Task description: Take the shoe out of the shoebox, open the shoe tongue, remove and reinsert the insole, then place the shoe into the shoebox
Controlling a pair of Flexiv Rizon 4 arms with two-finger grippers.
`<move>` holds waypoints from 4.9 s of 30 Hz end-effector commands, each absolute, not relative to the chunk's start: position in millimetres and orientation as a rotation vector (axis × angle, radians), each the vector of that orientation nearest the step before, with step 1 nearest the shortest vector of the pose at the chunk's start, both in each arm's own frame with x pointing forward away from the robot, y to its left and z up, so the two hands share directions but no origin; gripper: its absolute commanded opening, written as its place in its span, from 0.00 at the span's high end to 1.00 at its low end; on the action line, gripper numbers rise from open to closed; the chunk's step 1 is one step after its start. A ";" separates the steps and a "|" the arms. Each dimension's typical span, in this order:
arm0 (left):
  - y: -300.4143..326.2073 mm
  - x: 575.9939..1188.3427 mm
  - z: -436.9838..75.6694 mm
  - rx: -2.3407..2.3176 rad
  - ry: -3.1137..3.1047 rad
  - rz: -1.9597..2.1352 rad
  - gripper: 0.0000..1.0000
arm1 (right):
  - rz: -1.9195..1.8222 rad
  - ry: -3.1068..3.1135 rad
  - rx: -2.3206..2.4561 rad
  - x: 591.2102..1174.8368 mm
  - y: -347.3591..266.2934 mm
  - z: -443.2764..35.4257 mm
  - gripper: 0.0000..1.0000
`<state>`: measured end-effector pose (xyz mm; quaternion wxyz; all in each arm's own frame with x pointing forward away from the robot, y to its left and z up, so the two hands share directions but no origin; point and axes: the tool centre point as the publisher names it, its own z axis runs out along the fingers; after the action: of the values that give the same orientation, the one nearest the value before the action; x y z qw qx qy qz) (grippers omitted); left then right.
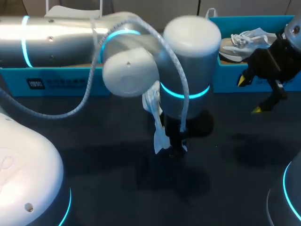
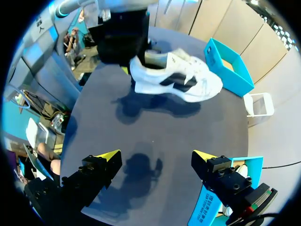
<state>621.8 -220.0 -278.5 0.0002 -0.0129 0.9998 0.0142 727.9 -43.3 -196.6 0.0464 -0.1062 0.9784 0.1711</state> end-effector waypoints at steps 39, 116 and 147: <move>-170.8 688.7 -146.1 0.101 3.144 -0.015 1.00 | 0.517 2.988 -0.323 728.5 -42.4 -197.4 0.00; 198.9 902.8 -98.0 0.181 3.227 0.060 1.00 | 0.517 2.988 -0.323 728.5 -42.4 -197.4 0.00; 251.2 958.7 -126.2 0.353 3.207 0.059 1.00 | 0.517 2.988 -0.323 728.5 -42.4 -197.4 0.00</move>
<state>942.3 246.8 -119.4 -0.0298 0.0991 0.9944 0.0233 727.9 -43.4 -196.6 0.0464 -0.1061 0.9784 0.1711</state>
